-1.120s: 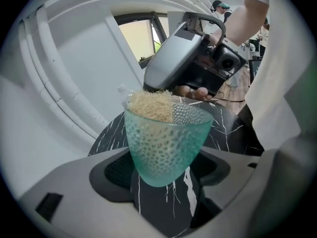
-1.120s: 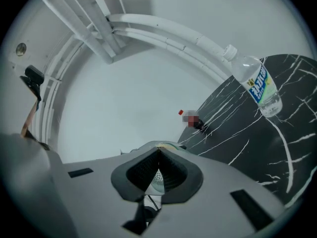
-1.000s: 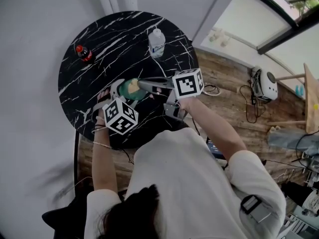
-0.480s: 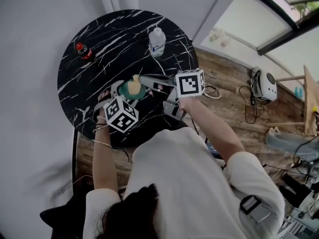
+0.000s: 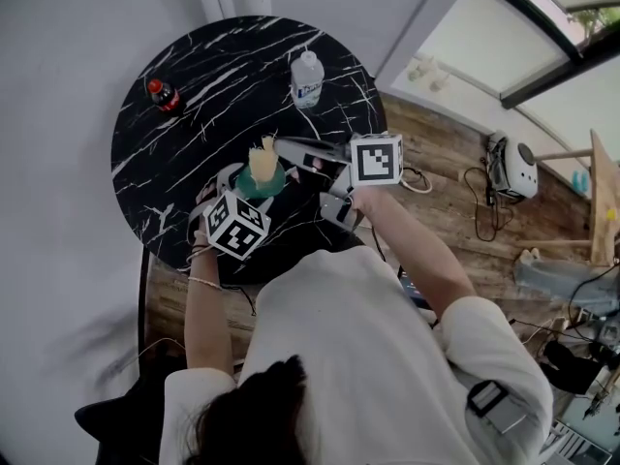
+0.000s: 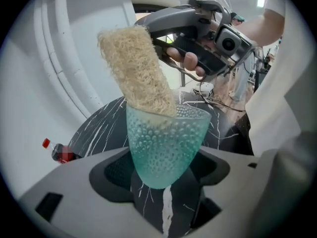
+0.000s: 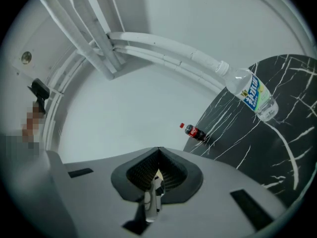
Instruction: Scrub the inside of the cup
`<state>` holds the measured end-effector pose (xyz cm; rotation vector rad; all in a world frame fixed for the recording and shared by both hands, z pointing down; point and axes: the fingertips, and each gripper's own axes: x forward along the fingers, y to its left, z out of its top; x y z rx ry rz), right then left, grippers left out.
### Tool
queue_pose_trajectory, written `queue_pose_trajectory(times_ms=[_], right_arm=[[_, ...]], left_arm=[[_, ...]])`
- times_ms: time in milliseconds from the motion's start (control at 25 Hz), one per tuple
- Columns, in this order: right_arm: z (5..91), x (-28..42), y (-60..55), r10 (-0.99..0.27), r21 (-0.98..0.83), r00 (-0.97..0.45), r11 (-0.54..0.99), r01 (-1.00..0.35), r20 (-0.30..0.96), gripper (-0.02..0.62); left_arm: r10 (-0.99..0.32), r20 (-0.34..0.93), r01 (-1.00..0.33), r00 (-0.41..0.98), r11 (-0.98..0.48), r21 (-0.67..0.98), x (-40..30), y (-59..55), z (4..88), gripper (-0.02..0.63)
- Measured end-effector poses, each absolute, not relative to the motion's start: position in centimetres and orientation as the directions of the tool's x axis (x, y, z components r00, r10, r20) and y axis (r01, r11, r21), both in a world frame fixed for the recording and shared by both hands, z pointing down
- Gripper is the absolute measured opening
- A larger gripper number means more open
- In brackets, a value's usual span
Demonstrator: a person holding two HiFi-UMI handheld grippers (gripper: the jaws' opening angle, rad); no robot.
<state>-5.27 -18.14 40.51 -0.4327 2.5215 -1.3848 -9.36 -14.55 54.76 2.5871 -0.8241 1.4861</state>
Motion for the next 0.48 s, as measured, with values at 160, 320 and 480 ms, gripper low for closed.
queue_pose_trajectory(times_ms=[160,320,480], right_arm=[[39.6,-4.9,-18.0,-0.359,-0.853,-0.928,0.511,-0.103,-0.103,0.034],[39.5,-4.1,-18.1,-0.377,-0.864,-0.917,0.496,-0.08,-0.132,0.034],[40.0,-2.8,-18.4,-0.406,-0.858,-0.908,0.498,-0.125,-0.104,0.034]], left_arm=[[-0.426,0.785,-0.558,0.449,-0.82,-0.126,-9.4,-14.5,54.9,0.348],[-0.487,0.745,-0.668,0.455,-0.741,-0.076,-10.4,-15.1,55.3,0.348],[-0.507,0.708,-0.753,0.492,-0.656,0.053,-11.4,-15.1,55.7,0.348]])
